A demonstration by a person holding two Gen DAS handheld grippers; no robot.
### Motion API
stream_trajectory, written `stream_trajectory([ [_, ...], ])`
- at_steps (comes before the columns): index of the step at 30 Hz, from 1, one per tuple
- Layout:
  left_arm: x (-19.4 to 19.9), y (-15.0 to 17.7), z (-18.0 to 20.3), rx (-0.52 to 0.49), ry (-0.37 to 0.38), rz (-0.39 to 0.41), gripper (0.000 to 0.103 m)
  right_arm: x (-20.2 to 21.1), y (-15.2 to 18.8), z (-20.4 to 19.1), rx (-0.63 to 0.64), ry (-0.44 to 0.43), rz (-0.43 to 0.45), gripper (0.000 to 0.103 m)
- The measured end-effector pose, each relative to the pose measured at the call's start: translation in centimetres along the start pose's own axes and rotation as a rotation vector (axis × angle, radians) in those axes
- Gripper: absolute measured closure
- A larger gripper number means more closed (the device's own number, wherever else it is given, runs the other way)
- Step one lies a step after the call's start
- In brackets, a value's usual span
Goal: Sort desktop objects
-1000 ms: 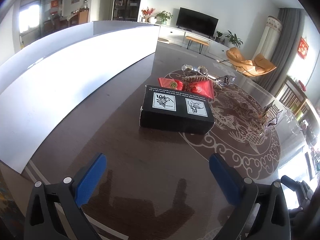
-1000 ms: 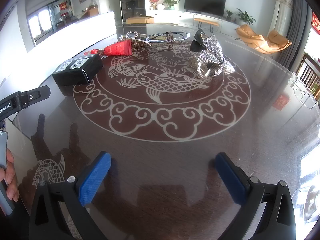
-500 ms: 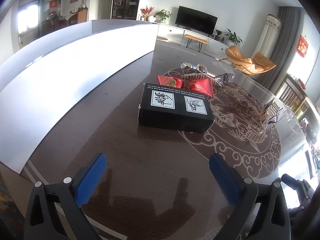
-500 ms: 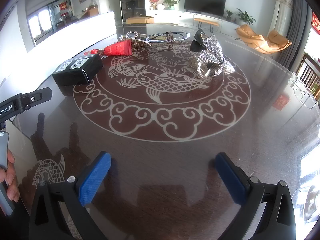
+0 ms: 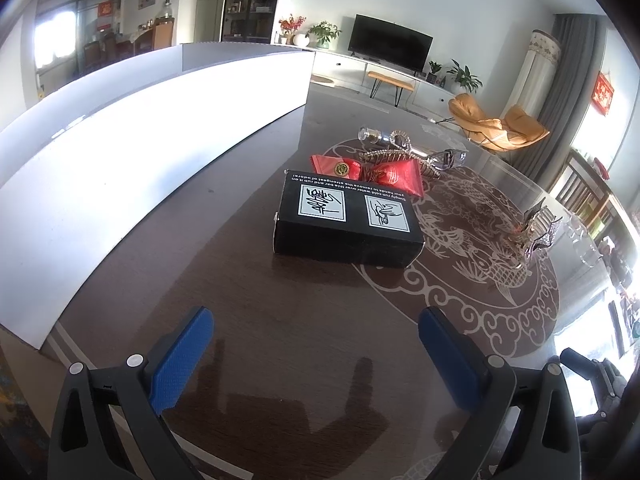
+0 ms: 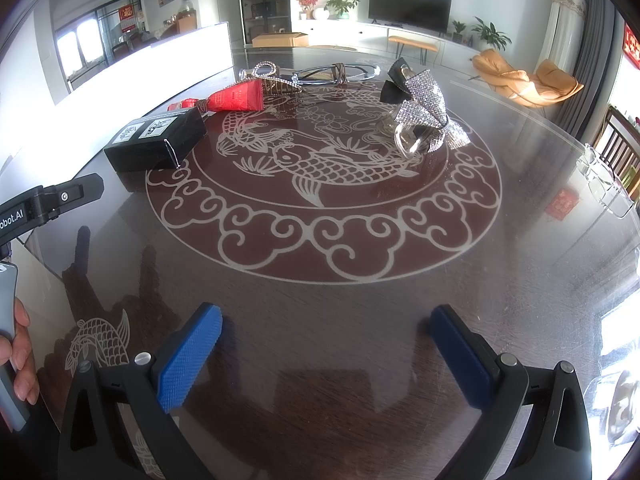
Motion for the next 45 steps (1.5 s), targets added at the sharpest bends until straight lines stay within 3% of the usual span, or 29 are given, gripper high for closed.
stream_trajectory([
  [10, 0.3, -0.1, -0.4, 0.014, 0.017, 0.006, 0.000, 0.0, 0.0, 0.0, 0.003, -0.002, 0.000, 0.000],
  [16, 1.4, 0.0, -4.7, 0.208, 0.132, 0.049, 0.000, 0.0, 0.0, 0.0, 0.004, -0.003, 0.000, 0.000],
  [20, 1.0, -0.2, -5.5, 0.244, 0.157, 0.040, 0.000, 0.0, 0.0, 0.0, 0.004, -0.003, 0.000, 0.000],
  [24, 0.2, -1.6, -4.0, 0.152, 0.148, 0.011, 0.000, 0.0, 0.0, 0.0, 0.004, -0.003, 0.000, 0.000],
  [27, -0.5, -4.8, -2.2, 0.028, 0.110, -0.008, 0.000, 0.0, 0.0, 0.0, 0.005, -0.003, 0.000, 0.000],
  [29, -1.0, -7.5, -0.8, -0.063, 0.129, -0.007, 0.000, 0.0, 0.0, 0.0, 0.005, -0.003, 0.000, 0.000],
  [32, -3.7, -11.4, 1.8, -0.245, 0.151, -0.076, 0.000, 0.0, 0.0, 0.0, 0.004, -0.003, 0.000, 0.000],
  [34, -6.4, -12.7, 2.8, -0.349, 0.213, -0.169, 0.000, 0.0, 0.0, 0.0, 0.005, -0.003, 0.000, 0.000],
  [36, -8.2, -12.4, 3.6, -0.434, 0.248, -0.270, 0.000, 0.0, 0.0, 0.0, 0.005, -0.003, 0.000, 0.000],
  [39, -8.0, -10.8, 4.2, -0.540, 0.331, -0.361, 0.000, 0.0, 0.0, 0.0, 0.005, -0.003, 0.000, 0.000],
  [45, -6.2, -6.8, 5.4, -0.685, 0.290, -0.369, 0.000, 0.0, 0.0, 0.0, 0.005, -0.004, -0.001, 0.000],
])
Point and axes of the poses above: each gripper's, at about its wrist camera, not at the fingertips, and x roughly against the way its jaws point, z to its right, y to its underside, the point moved 1 cm from there along -x, roughly the way its jaws point, and after that the axes turned 10 degrees about -z, right-handed, at the moved point
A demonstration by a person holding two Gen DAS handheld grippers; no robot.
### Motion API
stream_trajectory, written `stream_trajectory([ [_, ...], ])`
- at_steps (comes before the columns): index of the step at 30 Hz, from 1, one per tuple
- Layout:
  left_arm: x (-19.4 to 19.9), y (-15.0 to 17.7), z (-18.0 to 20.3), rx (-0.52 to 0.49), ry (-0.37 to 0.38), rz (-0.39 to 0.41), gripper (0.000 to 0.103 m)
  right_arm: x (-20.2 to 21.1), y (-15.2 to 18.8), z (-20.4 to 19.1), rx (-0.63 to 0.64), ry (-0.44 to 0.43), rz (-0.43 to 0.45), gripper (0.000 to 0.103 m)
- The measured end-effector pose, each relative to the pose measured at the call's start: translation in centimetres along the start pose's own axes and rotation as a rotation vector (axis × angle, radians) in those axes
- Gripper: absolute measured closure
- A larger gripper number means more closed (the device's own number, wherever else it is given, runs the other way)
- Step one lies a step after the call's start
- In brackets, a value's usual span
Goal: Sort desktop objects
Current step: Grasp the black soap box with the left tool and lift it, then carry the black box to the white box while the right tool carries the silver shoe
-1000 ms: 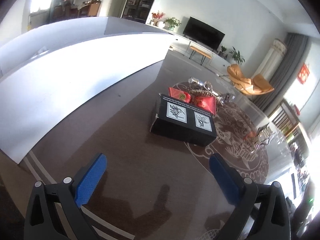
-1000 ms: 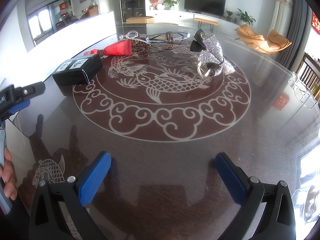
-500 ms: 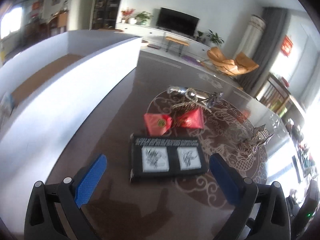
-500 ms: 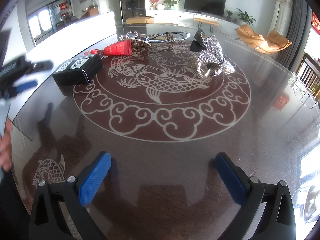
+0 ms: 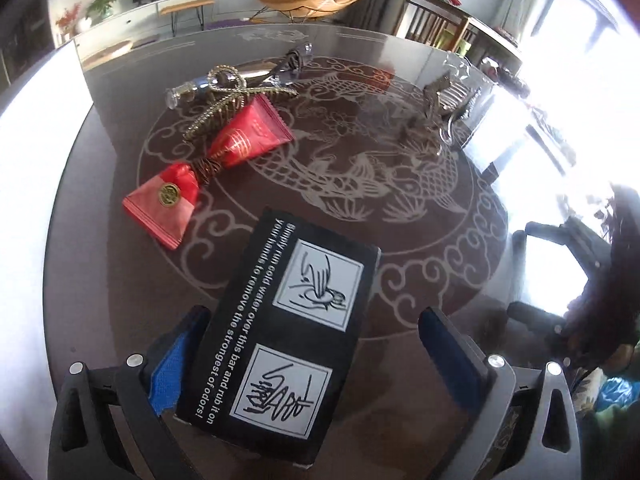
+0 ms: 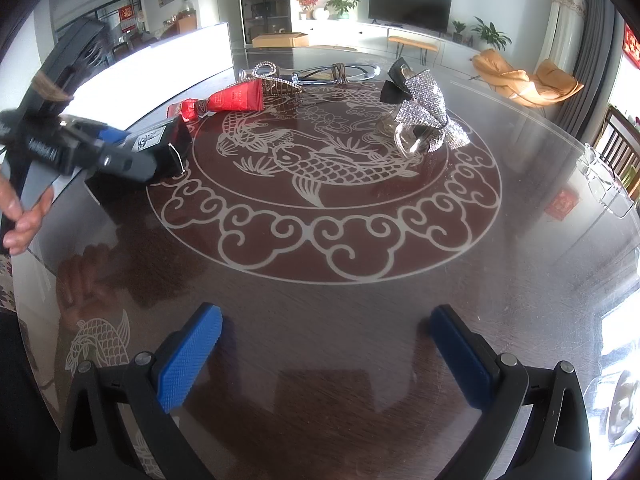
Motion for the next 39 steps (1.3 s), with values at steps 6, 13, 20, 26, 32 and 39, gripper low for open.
stream_trajectory([
  [6, 0.2, 1.2, 0.8, 0.052, -0.180, 0.055, 0.037, 1.2, -1.2, 3.5, -0.113, -0.105, 0.102, 0.000],
  [13, 1.1, 2.3, 0.4, 0.246, -0.232, 0.129, 0.044, -2.1, -10.1, 8.0, -0.233, -0.089, 0.086, 0.000],
  [20, 1.4, 3.2, 0.0, 0.381, -0.229, 0.186, 0.045, -5.7, -14.9, 7.8, -0.332, -0.012, 0.037, 0.039],
  [26, 3.3, 5.1, -0.1, 0.427, -0.188, 0.269, 0.045, -2.7, -12.4, 9.2, -0.296, -0.133, 0.115, 0.058],
  [32, 8.7, 6.6, -0.2, 0.486, -0.120, 0.386, 0.045, 1.7, -12.5, 6.4, -0.177, -0.237, 0.157, 0.058],
  [39, 19.2, 10.4, -7.6, 0.635, -0.185, 0.489, 0.045, 6.5, -19.2, -8.4, 0.109, -0.421, 0.214, 0.058],
])
Point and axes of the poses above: each gripper's, at about its wrist camera, not at the fingertips, and x roughly against the way its jaws point, z to its right, y to its underside, the point moved 1 cm from there along -x, roughly the way its jaws point, and after that the axes turned 10 degrees about -z, right-handed, at the moved point
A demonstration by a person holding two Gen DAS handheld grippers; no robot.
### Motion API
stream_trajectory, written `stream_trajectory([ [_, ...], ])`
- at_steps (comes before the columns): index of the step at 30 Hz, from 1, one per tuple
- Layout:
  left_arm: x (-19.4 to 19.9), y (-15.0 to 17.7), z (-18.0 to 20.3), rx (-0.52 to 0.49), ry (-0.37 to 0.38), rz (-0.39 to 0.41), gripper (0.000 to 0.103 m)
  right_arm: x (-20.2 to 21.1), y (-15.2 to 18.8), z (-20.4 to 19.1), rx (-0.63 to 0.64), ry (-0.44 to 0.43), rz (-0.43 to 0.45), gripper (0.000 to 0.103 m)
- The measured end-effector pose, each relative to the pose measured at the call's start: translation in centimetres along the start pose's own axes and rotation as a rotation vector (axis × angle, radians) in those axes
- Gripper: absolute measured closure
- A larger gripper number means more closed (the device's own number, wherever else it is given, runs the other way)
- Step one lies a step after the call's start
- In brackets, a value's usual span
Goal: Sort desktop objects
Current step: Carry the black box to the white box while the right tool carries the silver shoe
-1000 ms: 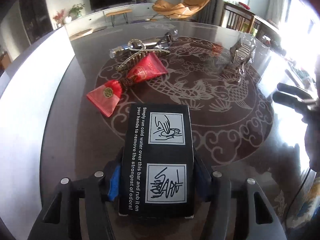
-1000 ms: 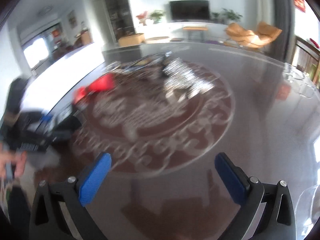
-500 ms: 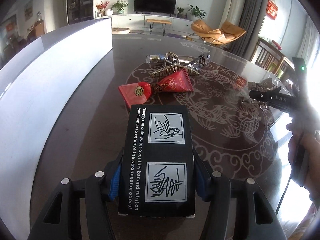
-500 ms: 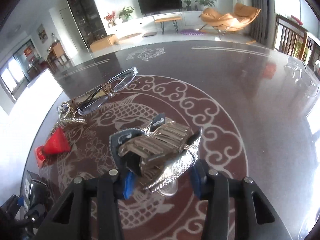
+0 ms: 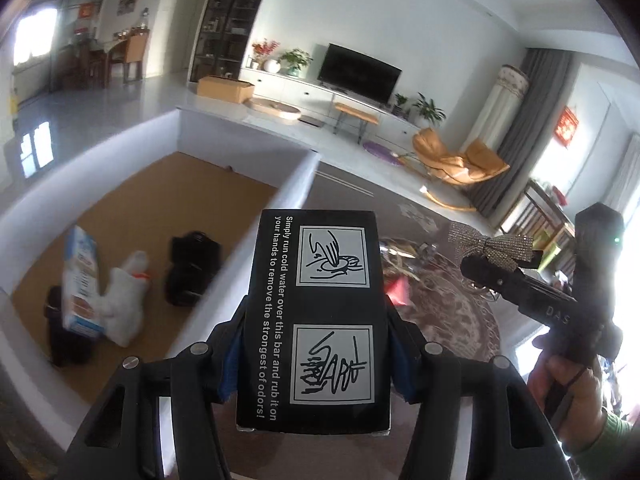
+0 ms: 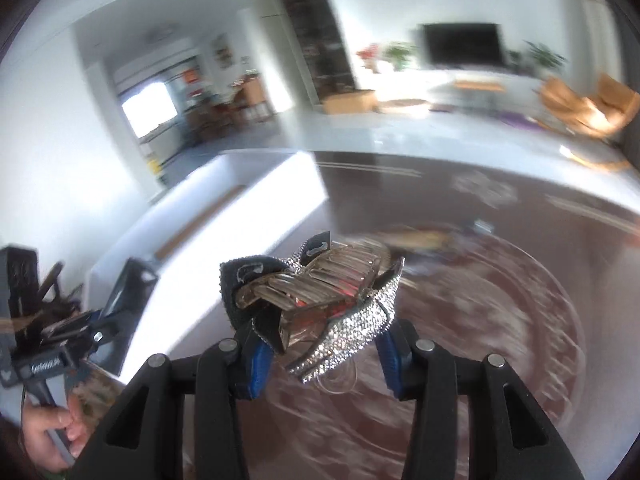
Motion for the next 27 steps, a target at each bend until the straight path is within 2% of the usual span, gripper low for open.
stream_trajectory([
  [3, 1.1, -2.0, -5.2, 0.051, -0.108, -0.011, 0.045, -3.6, -3.4, -7.6, 0.113, -0.095, -0.029, 0.058],
  [7, 0.1, -3.2, -11.0, 0.117, -0.224, -0.080, 0.045, -10.1, -5.9, -16.3, 0.261, -0.145, -0.114, 0.058],
  [12, -3.2, -3.1, -16.2, 0.207, -0.348, -0.210, 0.043, -17.4, -5.5, -21.8, 0.374, -0.160, -0.287, 0.056],
  [13, -3.5, -3.0, -16.8, 0.221, -0.344, -0.218, 0.041, -18.7, -5.0, -22.2, 0.388, -0.156, -0.342, 0.051],
  [14, -3.7, -2.9, -17.2, 0.232, -0.330, -0.221, 0.033, -20.1, -4.6, -22.2, 0.395, -0.140, -0.396, 0.044],
  [15, -3.7, -2.7, -17.5, 0.244, -0.324, -0.214, 0.028, -20.7, -4.3, -22.3, 0.400, -0.128, -0.419, 0.024],
  [16, -3.6, -2.6, -17.6, 0.247, -0.330, -0.202, 0.027, -20.8, -4.0, -22.3, 0.405, -0.123, -0.413, 0.017],
  [20, -1.4, -1.8, -16.0, 0.258, -0.307, -0.097, 0.025, -18.0, -4.1, -20.8, 0.386, -0.133, -0.323, 0.016],
  [22, -0.4, -1.4, -13.0, 0.207, -0.298, -0.045, 0.025, -15.4, -4.1, -19.3, 0.366, -0.134, -0.248, 0.014],
  [24, 0.8, -0.6, -9.8, 0.138, -0.255, -0.007, 0.025, -12.0, -3.6, -17.1, 0.348, -0.093, -0.152, 0.009],
  [27, 0.9, 1.2, -2.9, 0.024, -0.186, -0.001, 0.023, -6.8, -1.6, -12.4, 0.288, -0.035, -0.036, 0.000],
])
Point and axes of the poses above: each gripper's, at about its wrist camera, not at the fingertips, and x roughly against the way its jaws point, z to its right, y to its underside, the point moved 1 cm from there along -x, roughly the way its jaws point, and after that the axes turned 10 degrees about -z, right-handed, at the moved point
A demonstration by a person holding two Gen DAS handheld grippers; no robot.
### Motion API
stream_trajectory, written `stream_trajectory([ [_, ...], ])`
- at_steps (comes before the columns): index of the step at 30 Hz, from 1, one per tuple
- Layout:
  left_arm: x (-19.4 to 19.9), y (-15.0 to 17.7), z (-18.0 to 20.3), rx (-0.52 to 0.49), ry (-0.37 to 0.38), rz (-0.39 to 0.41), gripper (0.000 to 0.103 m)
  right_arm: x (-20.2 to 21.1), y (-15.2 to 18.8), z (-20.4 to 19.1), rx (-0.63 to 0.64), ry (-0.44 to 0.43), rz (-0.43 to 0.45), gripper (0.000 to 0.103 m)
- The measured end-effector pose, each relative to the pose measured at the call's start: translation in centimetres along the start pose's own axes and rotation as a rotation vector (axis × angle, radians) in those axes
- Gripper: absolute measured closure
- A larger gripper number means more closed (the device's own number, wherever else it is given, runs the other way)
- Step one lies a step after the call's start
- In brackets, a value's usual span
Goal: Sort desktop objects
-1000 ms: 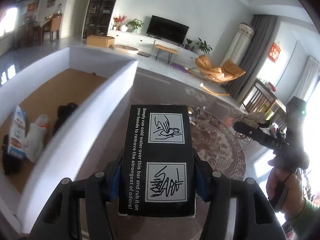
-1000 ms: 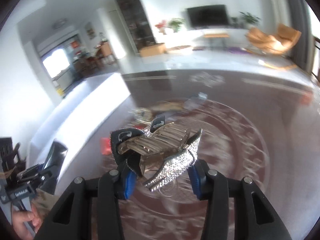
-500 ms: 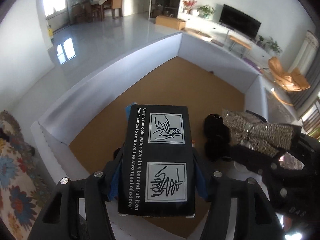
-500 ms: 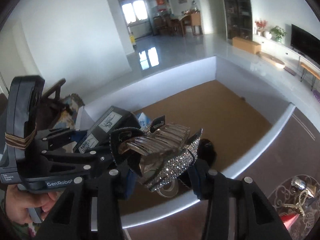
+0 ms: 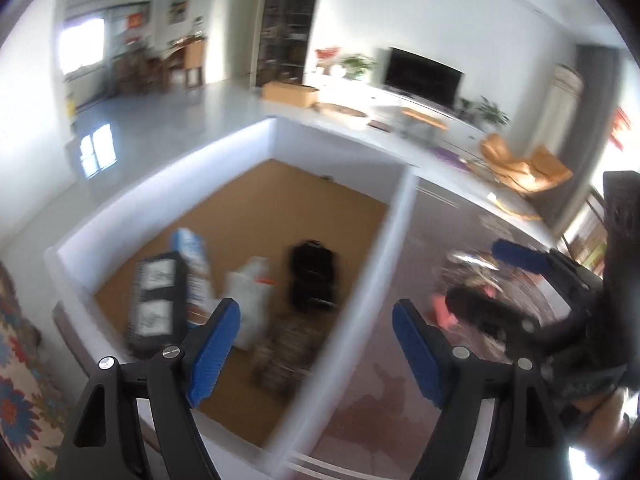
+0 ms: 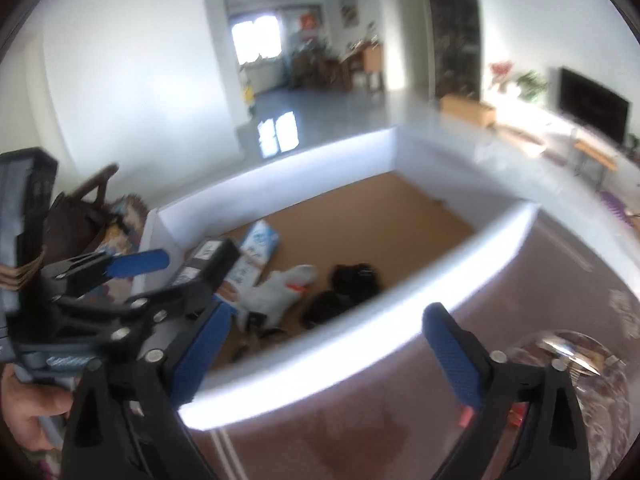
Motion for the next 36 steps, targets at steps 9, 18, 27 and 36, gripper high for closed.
stream_trajectory([
  [9, -8.5, 8.8, 17.2, -0.281, 0.204, -0.200, 0.001, 9.2, 18.2, 15.6, -0.448, 0.451, -0.109, 0.000],
  [18, -14.5, 12.3, 23.6, -0.418, 0.078, -0.228, 0.001, 9.9, 27.5, 18.5, -0.604, 0.579, -0.216, 0.000],
  [27, -16.7, 9.3, 23.5, -0.357, 0.030, -0.207, 0.000, 9.0, 27.2, 18.7, -0.599, 0.542, -0.219, 0.000],
  [36, -16.2, 9.6, 23.4, -0.356, 0.032, -0.194, 0.000, 9.0, 27.1, 18.8, -0.599, 0.541, -0.219, 0.000],
])
Point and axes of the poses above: each gripper's, at about its wrist camera, not at the fingertips, and x roughly against the way its jaws point, z to its right, y to its underside, the point moved 1 cm from there along -x, roughly the way its jaws point, and after that the axes turned 10 degrees about -z, right-handed, at the moved point
